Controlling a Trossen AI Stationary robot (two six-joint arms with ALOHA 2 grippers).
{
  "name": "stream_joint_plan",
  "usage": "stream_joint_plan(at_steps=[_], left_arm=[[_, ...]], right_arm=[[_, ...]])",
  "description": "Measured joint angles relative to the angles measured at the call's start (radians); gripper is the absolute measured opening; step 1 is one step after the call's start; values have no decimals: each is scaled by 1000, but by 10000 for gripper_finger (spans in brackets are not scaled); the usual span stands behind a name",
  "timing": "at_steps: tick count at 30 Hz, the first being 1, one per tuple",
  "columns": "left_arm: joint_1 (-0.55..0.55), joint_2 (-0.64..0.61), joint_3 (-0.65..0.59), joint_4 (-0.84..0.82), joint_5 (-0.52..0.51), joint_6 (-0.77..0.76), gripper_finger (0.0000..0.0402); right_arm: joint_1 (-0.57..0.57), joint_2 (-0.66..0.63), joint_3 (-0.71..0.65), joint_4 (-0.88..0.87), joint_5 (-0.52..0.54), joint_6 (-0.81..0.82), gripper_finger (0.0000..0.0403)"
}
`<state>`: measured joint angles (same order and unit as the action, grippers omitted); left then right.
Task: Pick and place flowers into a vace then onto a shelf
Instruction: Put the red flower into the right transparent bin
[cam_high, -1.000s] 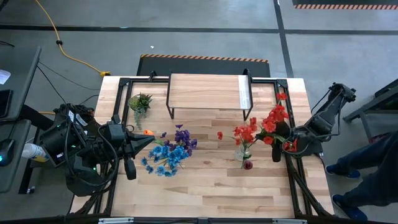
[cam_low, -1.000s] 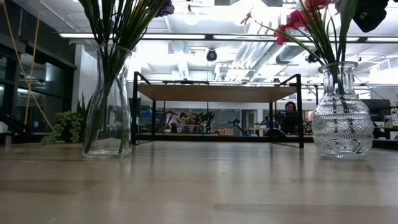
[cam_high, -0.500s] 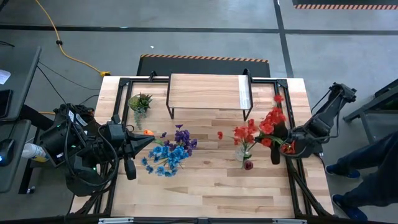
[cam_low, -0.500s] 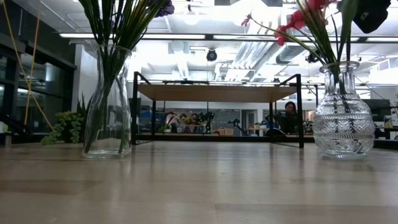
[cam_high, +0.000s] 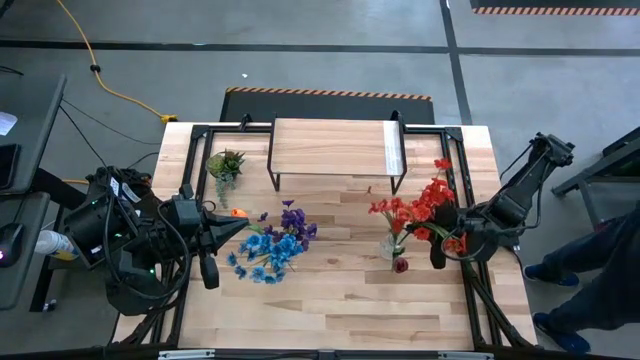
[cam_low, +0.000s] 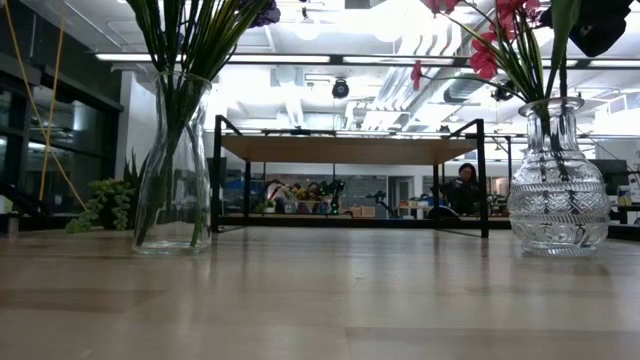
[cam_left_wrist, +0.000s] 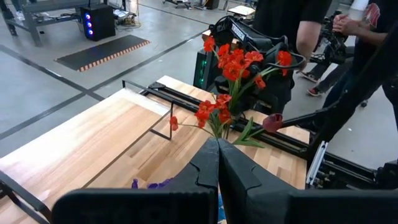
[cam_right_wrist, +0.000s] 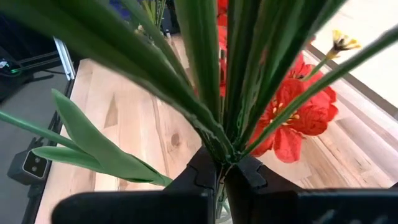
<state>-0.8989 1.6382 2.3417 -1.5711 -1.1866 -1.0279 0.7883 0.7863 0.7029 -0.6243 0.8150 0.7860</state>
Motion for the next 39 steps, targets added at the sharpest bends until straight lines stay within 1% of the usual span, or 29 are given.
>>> stream_joint_plan(at_steps=[6,21,31,36,39], left_arm=[[0,0,0,0,0,2,42],[0,0,0,0,0,10,42],[0,0,0,0,0,10,42],[0,0,0,0,0,10,42],[0,0,0,0,0,10,42]], right_arm=[[0,0,0,-8,-8,3,27],[0,0,0,-32,-77,2,35],[0,0,0,-54,-100,3,71],[0,-1,0,-82,-151,18,82],[0,-1,0,-103,-202,28,85]])
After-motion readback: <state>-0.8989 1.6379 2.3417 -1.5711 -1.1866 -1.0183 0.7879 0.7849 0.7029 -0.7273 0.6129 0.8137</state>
